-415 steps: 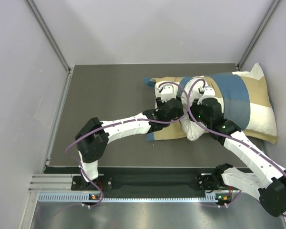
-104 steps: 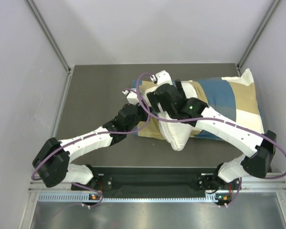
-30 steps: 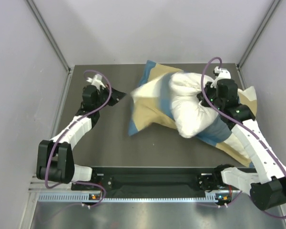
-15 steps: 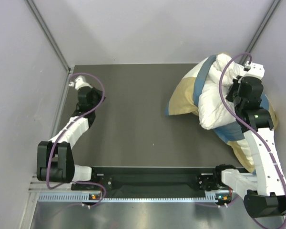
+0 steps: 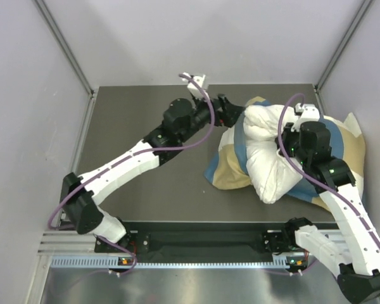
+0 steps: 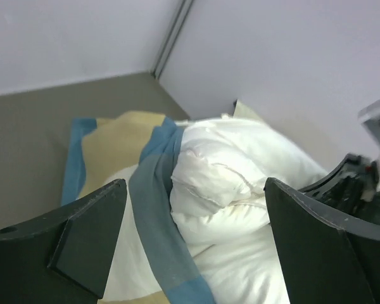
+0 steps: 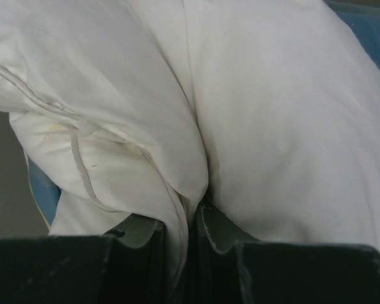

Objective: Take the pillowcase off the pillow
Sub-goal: Pull out the pillow

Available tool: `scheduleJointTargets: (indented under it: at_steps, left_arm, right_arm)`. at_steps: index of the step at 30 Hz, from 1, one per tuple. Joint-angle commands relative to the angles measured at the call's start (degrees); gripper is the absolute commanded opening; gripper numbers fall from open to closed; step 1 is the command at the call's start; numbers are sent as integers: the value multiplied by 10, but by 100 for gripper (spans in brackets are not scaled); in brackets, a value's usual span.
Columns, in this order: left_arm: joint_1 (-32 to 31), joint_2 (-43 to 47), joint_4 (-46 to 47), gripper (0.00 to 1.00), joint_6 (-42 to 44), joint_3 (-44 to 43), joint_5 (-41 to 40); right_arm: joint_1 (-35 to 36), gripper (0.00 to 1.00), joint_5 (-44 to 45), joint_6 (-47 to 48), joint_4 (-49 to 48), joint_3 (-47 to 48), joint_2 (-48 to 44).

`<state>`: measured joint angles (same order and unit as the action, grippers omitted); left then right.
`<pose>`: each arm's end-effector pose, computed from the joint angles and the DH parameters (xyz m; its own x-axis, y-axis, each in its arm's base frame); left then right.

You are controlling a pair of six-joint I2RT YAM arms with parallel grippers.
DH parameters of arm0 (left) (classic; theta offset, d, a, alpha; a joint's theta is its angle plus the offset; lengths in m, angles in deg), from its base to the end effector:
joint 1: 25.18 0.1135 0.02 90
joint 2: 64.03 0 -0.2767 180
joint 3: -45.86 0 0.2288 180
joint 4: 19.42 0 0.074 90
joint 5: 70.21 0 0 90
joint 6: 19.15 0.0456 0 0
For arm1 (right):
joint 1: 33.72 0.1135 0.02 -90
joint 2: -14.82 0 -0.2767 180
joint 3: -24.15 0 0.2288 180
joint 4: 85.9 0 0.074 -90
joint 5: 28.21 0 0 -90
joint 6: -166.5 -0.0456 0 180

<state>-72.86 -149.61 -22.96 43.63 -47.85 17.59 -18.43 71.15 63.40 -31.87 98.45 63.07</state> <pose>0.2331 -0.2534 0.4313 -0.2783 -0.3733 -0.8850 0.6588 0.5964 -0.4587 0.1432 0.0315 0.3646 -0.4684 0.1038 -0.8774 -0.0159 0.9919 0.1258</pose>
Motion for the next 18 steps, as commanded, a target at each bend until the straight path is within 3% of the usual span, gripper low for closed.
scheduleJointTargets:
  at_steps: [1, 10, 18]
  left_arm:
    - [-20, -42, -49, 95, 10, -11, 3]
    - [-58, -23, -15, 94, -22, 105, -41]
    - [-58, -89, 15, 96, -40, 82, -20]
  right_arm:
    - [16, 0, 66, -17, 62, -11, -10]
    - [19, 0, 58, -19, 50, -28, -25]
    - [26, 0, 44, -22, 52, -38, -35]
